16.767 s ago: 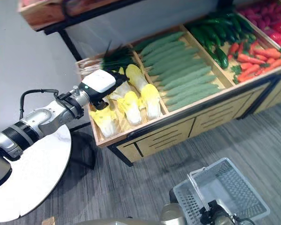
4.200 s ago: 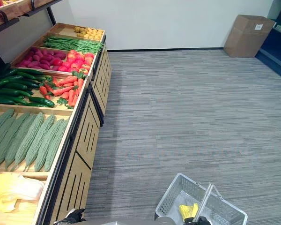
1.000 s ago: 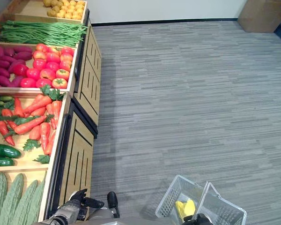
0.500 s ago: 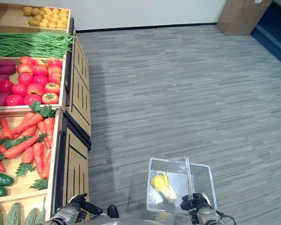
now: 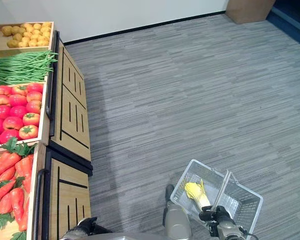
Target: Get the vegetables into the basket
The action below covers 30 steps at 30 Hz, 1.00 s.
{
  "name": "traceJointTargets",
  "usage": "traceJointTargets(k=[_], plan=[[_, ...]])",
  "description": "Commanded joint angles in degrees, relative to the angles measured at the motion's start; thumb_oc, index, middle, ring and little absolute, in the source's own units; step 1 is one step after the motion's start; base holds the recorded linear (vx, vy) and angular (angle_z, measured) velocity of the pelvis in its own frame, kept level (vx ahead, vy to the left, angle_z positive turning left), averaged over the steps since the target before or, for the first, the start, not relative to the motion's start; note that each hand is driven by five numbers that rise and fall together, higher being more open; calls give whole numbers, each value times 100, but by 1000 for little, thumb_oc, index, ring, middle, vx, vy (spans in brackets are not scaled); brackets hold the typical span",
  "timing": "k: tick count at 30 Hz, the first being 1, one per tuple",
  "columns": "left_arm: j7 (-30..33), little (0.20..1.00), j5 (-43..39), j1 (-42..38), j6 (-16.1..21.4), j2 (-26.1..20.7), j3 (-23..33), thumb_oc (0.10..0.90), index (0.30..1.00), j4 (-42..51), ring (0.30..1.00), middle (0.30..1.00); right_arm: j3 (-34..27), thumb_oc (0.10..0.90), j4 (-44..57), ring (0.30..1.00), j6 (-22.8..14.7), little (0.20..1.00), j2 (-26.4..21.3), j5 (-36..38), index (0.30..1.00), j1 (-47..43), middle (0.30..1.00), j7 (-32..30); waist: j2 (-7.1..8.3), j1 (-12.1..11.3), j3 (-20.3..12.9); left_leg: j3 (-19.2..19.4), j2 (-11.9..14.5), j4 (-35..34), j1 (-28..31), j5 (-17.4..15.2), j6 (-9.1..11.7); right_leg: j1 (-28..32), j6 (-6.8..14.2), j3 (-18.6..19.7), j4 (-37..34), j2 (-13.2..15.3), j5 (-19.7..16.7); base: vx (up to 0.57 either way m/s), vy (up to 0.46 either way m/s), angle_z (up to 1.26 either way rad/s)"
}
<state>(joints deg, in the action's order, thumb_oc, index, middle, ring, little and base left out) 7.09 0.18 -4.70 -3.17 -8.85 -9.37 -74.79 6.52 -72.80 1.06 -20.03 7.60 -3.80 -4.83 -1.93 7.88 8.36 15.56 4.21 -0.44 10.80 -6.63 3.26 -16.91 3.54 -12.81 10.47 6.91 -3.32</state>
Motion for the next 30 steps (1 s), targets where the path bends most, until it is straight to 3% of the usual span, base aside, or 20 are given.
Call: traceJointTargets(k=[1,2,3,5,9,12,14,17,18,20,21,22,23,24,25,27,30], plan=[[87,1000,219,31,-61,-226,-13,900,1000,-43,1000,1000,221,400,-241,300,75,300,-142,-227,300,391,300,-45,48,127,65,-412,-804,-456,713,-103,-86,-484,675,222,-829,90,-1244,291,-158,34],[89,1000,152,-19,-47,-157,-50,900,1000,-37,1000,1000,156,400,-235,300,54,300,-197,-131,300,406,300,-52,-97,164,53,-510,-729,-71,646,156,57,-373,542,184,-728,-26,-1113,286,-161,38],[89,1000,152,-19,-47,-158,-49,900,1000,-37,1000,1000,157,400,-235,300,54,300,-197,-131,300,406,300,-52,-94,169,50,-514,-731,-70,642,159,56,-376,542,181,-728,-22,-1113,292,-197,52],[64,1000,145,-71,-36,-101,-184,900,1000,39,1000,1000,170,400,-217,300,50,300,-261,-121,300,438,300,-21,-208,190,29,-612,-626,420,490,667,342,-214,293,91,-491,-132,-788,317,-247,42],[55,1000,107,-132,-45,-98,-237,900,1000,66,1000,1000,206,400,-231,300,59,300,-290,-130,300,460,300,12,-221,216,50,-645,-481,735,384,1031,566,-13,111,11,-386,-256,-483,223,-187,18],[66,1000,-23,-162,-68,-109,-233,900,1000,102,1000,1000,228,400,-259,300,89,300,-331,-164,300,487,300,41,-41,141,128,-543,-319,1916,-219,1848,865,439,-129,42,-412,-346,-132,328,-291,11],[101,1000,-98,-182,-76,-138,-224,900,1000,115,1000,1000,244,400,-253,300,103,300,-349,-163,300,486,300,37,137,20,219,-365,-228,2349,-604,1888,876,650,-177,113,-472,-301,-30,226,-196,-6],[136,1000,-190,-172,-76,-129,-190,900,1000,132,1000,1000,244,400,-259,300,112,300,-364,-148,300,493,300,11,249,-100,277,-22,20,2330,-1036,1763,727,902,-139,179,-603,-253,22,205,-64,-18],[147,1000,-200,-112,-78,-122,-150,900,1000,121,1000,1000,223,400,-263,300,122,300,-377,-153,300,519,300,-4,349,-244,296,168,250,1937,-1557,1513,545,1186,-22,263,-775,-145,82,307,-20,-10],[145,1000,-189,-67,-96,-124,-145,900,1000,116,1000,1000,226,400,-256,300,131,300,-374,-175,300,543,300,-8,352,-310,303,195,323,1738,-1610,1410,506,1301,25,329,-813,-133,143,268,46,-1],[153,1000,-192,-27,-86,-115,-120,900,1000,101,1000,1000,233,400,-268,300,140,300,-379,-216,300,559,300,-14,335,-396,301,208,380,1245,-1840,1424,482,1415,87,370,-853,-102,234,339,116,-8],[163,1000,-192,9,-94,-102,-122,900,1000,91,1000,1000,258,400,-250,300,139,300,-381,-263,300,571,300,-18,308,-474,297,142,445,790,-1889,1470,474,1516,132,415,-854,-77,309,489,205,-11],[177,1000,-166,54,-90,-92,-116,900,1000,77,1000,1000,320,400,-208,300,131,300,-388,-369,300,591,300,-18,212,-604,311,-124,649,116,-2040,1856,551,1677,183,533,-833,-66,446,357,165,-21],[177,1000,-166,57,-90,-92,-116,900,1000,77,1000,1000,320,400,-206,300,131,300,-388,-370,300,594,300,-18,225,-602,335,-116,629,54,-1976,1885,553,1709,186,533,-822,-52,466,447,226,-42],[211,1000,-152,87,-94,-88,-115,900,1000,59,1000,1000,367,400,-167,300,115,300,-388,-416,300,576,300,-20,183,-666,351,-183,870,-342,-2115,2223,681,1841,251,657,-786,10,588,215,115,-52],[219,1000,-133,130,-99,-108,-76,900,1000,31,1000,1000,412,400,-165,300,122,300,-359,-469,300,532,300,8,166,-702,319,-15,991,-338,-2099,2316,733,2021,319,747,-749,38,708,364,149,-56],[204,1000,-146,190,-73,-135,-52,900,1000,56,1000,1000,494,400,-176,300,114,300,-321,-503,300,446,300,33,125,-853,152,-43,800,-287,-2000,2110,640,2242,347,933,-818,49,881,268,104,-53]])
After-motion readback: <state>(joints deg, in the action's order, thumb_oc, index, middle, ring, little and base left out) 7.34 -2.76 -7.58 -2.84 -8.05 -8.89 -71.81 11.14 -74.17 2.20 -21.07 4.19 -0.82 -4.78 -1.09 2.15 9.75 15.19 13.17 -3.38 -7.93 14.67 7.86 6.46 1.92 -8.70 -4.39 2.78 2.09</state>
